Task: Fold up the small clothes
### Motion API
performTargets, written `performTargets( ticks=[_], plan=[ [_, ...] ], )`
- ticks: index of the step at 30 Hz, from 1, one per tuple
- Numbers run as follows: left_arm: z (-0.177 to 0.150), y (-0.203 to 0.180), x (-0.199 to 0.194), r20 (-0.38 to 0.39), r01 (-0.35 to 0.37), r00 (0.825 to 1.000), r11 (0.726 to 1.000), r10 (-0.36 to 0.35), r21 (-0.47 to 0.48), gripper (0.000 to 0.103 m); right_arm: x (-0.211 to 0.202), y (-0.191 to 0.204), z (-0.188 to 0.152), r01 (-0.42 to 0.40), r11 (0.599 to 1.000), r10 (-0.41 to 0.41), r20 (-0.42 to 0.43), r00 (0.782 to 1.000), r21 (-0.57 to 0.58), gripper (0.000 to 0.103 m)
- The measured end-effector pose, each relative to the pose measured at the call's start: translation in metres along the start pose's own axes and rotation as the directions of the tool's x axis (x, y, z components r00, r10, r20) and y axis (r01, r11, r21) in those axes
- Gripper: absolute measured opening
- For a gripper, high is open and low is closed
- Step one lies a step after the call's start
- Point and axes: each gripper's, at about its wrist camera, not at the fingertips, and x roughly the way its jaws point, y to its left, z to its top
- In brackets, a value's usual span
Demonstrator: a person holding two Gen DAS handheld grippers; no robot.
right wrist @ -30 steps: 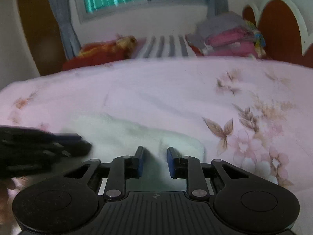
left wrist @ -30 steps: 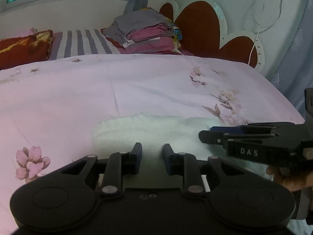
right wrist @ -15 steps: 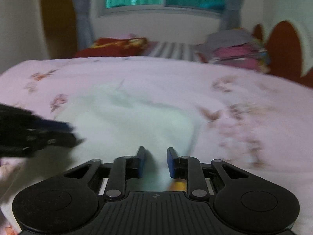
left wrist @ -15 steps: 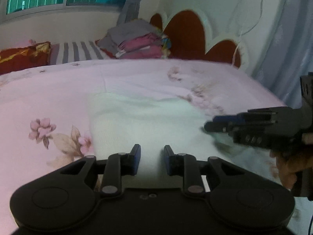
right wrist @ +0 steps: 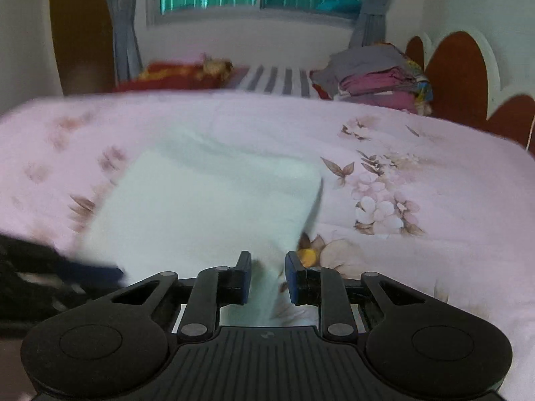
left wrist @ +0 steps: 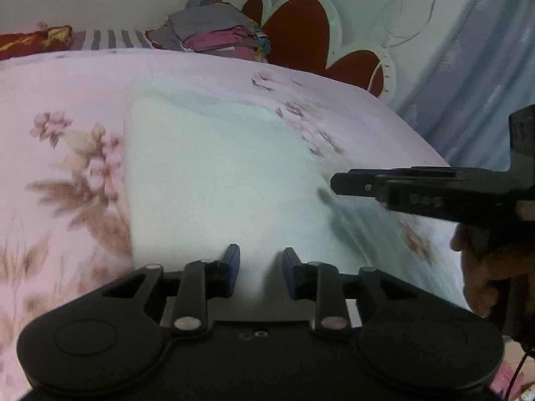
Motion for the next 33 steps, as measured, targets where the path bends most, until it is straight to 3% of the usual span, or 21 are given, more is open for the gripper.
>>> performTargets(
  ticks=[3,6,8,9,10,11,12,13,14,15,19,24,26,28,30,32,33],
  plan=[
    [-0.022,0.0,-0.012,-0.025,0.016,1.0,1.0,-0.016,-0.013,0.027,-0.026,0.017,-0.017,-0.083,0.997,0.083,0.001,0.997,0.004,0.023],
    [-0.035,-0.002,-0.022,-0.046,0.027,0.999,1.0,-0.026,0.011,0.028,-0.029,0.033,-0.043,-0.142,0.99,0.14,-0.081,0.987,-0.014,0.023],
    [-0.033,0.003,-0.034,-0.039,0.032,0.999,0.999,-0.032,-0.01,0.033,-0.02,0.035,-0.066,-0.051,0.997,0.043,-0.143,0.989,-0.052,0.023],
    [-0.03,0.008,-0.043,-0.011,0.022,1.0,1.0,-0.022,-0.022,0.037,-0.026,0.031,-0.071,-0.039,0.999,0.035,-0.124,0.992,-0.027,0.023],
    [-0.028,0.014,-0.05,0.015,-0.004,1.0,1.0,0.004,-0.025,0.051,-0.028,0.026,-0.069,-0.002,1.0,0.003,-0.141,0.99,0.007,0.023],
    [-0.022,0.023,-0.055,0.044,-0.044,0.998,0.998,0.046,-0.033,0.074,-0.032,0.021,-0.065,0.02,0.999,-0.014,-0.139,0.99,0.043,0.023],
    [-0.017,0.03,-0.057,0.068,-0.072,0.995,0.996,0.075,-0.048,0.087,-0.037,0.014,-0.061,0.026,0.996,-0.017,-0.108,0.994,0.081,0.024],
    [-0.011,0.04,-0.059,0.093,-0.094,0.991,0.993,0.101,-0.075,0.093,-0.041,0.006,-0.055,0.03,0.991,-0.021,-0.075,0.997,0.129,0.029],
    [-0.004,0.049,-0.058,0.104,-0.099,0.988,0.989,0.11,-0.109,0.088,-0.041,-0.002,-0.048,0.035,0.982,-0.026,-0.05,0.998,0.185,0.06],
    [0.005,0.06,-0.053,0.101,-0.087,0.99,0.986,0.102,-0.144,0.088,-0.039,-0.012,-0.04,0.02,0.969,-0.016,-0.015,1.0,0.248,0.07],
    [0.031,0.084,-0.027,0.079,-0.042,0.995,0.968,0.063,-0.249,0.083,-0.01,-0.044,-0.008,-0.082,0.911,0.077,0.03,0.997,0.405,0.07],
    [0.042,0.095,0.009,0.033,-0.025,0.999,0.942,0.039,-0.336,0.079,0.039,-0.071,0.011,-0.189,0.854,0.214,0.004,0.977,0.485,0.07],
    [0.042,0.096,0.018,0.016,-0.027,0.999,0.935,0.035,-0.353,0.074,0.052,-0.072,0.013,-0.206,0.86,0.248,-0.031,0.968,0.467,0.07],
    [0.043,0.094,0.02,0.008,-0.056,0.998,0.941,0.063,-0.335,0.069,0.067,-0.072,0.01,-0.147,0.92,0.196,-0.1,0.976,0.364,0.065],
    [0.042,0.092,0.019,0.003,-0.072,0.997,0.946,0.077,-0.316,0.068,0.058,-0.071,0.013,-0.096,0.951,0.129,-0.096,0.987,0.294,0.065],
    [0.042,0.092,0.019,-0.001,-0.078,0.997,0.949,0.081,-0.307,0.068,0.05,-0.077,0.013,-0.117,0.939,0.151,-0.081,0.985,0.324,0.065],
    [0.043,0.093,0.019,0.001,-0.076,0.997,0.947,0.08,-0.313,0.068,0.051,-0.085,0.01,-0.168,0.911,0.21,-0.074,0.975,0.375,0.065]
  ],
)
